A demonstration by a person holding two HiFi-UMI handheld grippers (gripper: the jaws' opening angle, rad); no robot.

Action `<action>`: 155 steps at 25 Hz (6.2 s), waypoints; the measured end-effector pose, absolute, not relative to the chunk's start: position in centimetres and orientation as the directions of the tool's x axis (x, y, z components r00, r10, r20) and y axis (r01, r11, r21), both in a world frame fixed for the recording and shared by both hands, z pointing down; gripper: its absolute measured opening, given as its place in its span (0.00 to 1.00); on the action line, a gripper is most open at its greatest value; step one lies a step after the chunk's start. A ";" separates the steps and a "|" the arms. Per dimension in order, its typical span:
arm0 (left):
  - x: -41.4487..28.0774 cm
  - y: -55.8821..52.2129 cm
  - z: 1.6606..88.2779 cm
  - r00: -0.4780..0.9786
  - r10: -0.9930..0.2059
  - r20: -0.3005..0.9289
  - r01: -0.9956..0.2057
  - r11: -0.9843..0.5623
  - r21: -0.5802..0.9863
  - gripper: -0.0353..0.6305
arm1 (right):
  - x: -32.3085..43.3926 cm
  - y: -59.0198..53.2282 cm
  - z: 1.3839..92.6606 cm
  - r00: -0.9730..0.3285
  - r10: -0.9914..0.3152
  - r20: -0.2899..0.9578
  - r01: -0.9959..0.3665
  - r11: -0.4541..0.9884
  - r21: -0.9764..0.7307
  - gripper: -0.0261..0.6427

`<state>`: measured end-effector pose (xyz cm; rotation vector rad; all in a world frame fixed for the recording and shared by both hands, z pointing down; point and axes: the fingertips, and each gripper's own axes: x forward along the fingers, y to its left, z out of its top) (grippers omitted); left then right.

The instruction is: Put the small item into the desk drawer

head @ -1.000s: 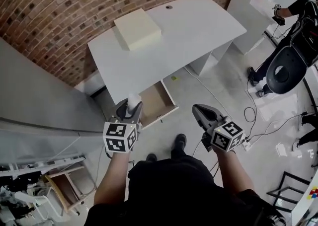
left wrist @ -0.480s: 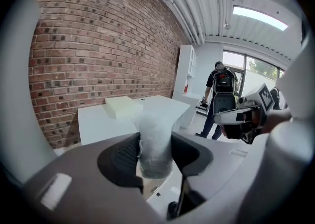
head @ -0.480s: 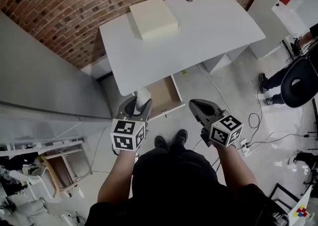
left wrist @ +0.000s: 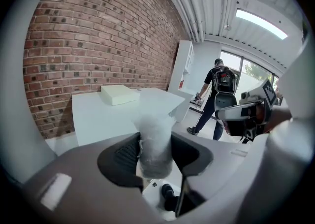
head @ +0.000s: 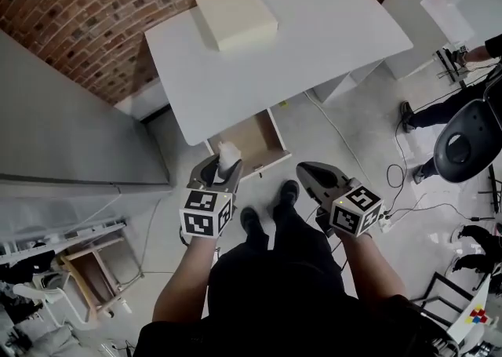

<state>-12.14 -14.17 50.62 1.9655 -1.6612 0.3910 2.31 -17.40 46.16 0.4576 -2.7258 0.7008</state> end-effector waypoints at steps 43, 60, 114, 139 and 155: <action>-11.0 -22.3 84.8 0.281 -0.435 0.856 -0.960 -0.141 0.243 0.33 | -2.1 -25.9 71.0 -0.877 -0.052 0.478 -0.357 0.735 -0.576 0.06; -10.8 -20.9 94.0 0.310 -0.213 0.927 -0.927 -0.283 0.245 0.33 | -4.4 -23.2 77.0 -0.827 0.075 0.557 -0.306 0.771 -0.558 0.06; -15.8 -17.7 64.6 0.183 -0.651 0.737 -0.976 -0.032 0.214 0.09 | -5.6 -20.5 55.1 -0.837 -0.046 0.545 -0.282 0.889 -0.360 0.06; -16.2 -17.6 44.3 -0.156 -0.858 0.489 -0.949 0.267 0.167 0.07 | 1.3 -29.6 42.3 -0.931 0.005 0.365 -0.102 0.957 -0.273 0.06; -7.1 -14.7 40.1 -0.318 -0.846 0.429 -0.902 0.409 0.139 0.07 | 6.5 -29.2 38.1 -0.971 0.151 0.187 0.103 0.964 -0.245 0.06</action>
